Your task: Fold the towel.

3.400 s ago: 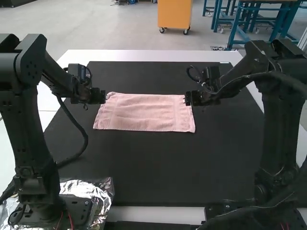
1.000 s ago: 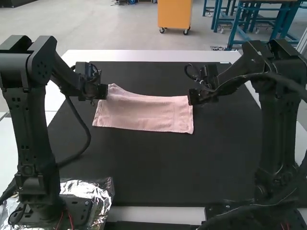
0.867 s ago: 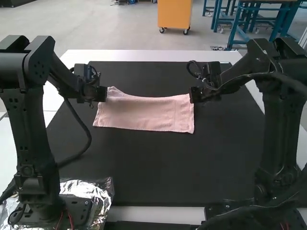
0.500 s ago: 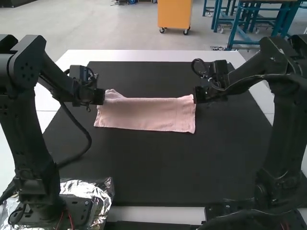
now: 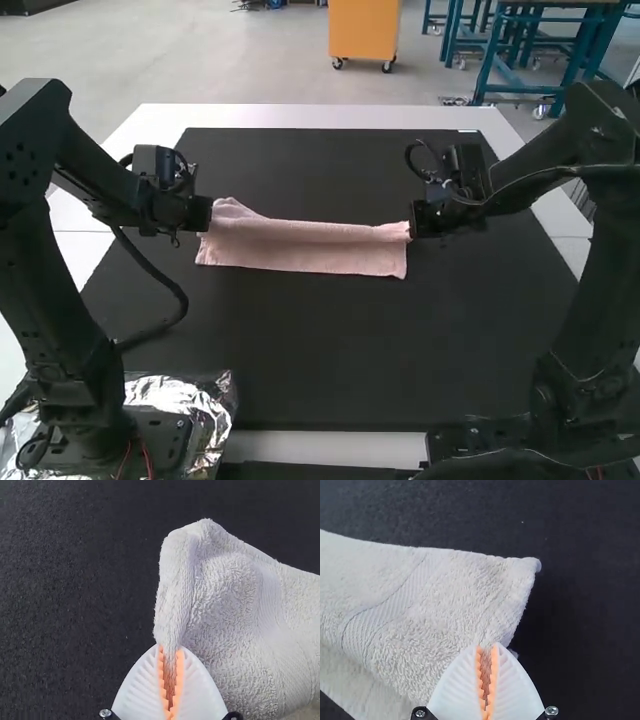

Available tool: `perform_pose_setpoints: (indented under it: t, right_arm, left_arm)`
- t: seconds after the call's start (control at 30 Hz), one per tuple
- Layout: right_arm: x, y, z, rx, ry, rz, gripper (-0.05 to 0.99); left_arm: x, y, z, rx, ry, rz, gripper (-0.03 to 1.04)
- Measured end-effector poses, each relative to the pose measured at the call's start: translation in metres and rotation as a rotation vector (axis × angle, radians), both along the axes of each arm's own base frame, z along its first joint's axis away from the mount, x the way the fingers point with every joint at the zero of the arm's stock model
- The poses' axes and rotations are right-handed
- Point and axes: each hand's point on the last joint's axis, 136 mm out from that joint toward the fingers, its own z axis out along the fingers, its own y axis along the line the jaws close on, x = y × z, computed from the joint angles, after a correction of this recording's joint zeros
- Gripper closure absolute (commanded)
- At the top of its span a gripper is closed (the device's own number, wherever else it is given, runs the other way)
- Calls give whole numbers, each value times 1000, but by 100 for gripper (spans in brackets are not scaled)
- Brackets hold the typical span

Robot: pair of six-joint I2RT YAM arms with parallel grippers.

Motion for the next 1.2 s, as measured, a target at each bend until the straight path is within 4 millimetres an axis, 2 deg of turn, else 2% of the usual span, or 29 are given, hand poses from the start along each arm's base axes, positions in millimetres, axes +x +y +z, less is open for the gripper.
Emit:
perform_pose_setpoints:
  t: [0.3,0.57,0.6,0.63,0.67,0.7,0.73,0.77,0.8,0.9,1.03,1.13,1.2]
  right_arm:
    - [-36,-2,-32,15,114,8,96]
    - [-51,6,-28,24,119,26,95]
    - [-52,6,-29,24,124,26,92]
    - [-53,7,-29,23,131,26,80]
    - [-55,6,-31,22,141,24,62]
    - [-56,6,-32,20,150,22,43]
    - [-59,5,-34,17,164,20,21]
    - [-61,4,-35,14,175,19,7]
    - [-63,3,-35,11,181,19,2]
    - [-62,4,-25,16,162,19,2]
    - [-48,8,7,38,84,20,2]
    - [-38,10,22,50,40,22,2]
    - [-37,11,20,49,41,23,2]
  left_arm:
    - [-28,-1,-16,-16,65,9,98]
    - [-54,4,-38,-27,112,32,98]
    - [-56,4,-40,-30,117,35,98]
    - [-58,4,-41,-33,121,37,91]
    - [-59,4,-42,-34,123,39,74]
    - [-59,4,-42,-38,124,44,53]
    - [-59,4,-42,-41,124,47,25]
    - [-59,5,-42,-44,124,53,3]
    - [-59,5,-42,-47,125,56,2]
    - [-59,5,-42,-60,127,67,3]
    - [-58,5,-36,-91,115,85,3]
    - [-50,2,-16,-129,48,92,4]
    - [-44,2,0,-151,-3,100,4]
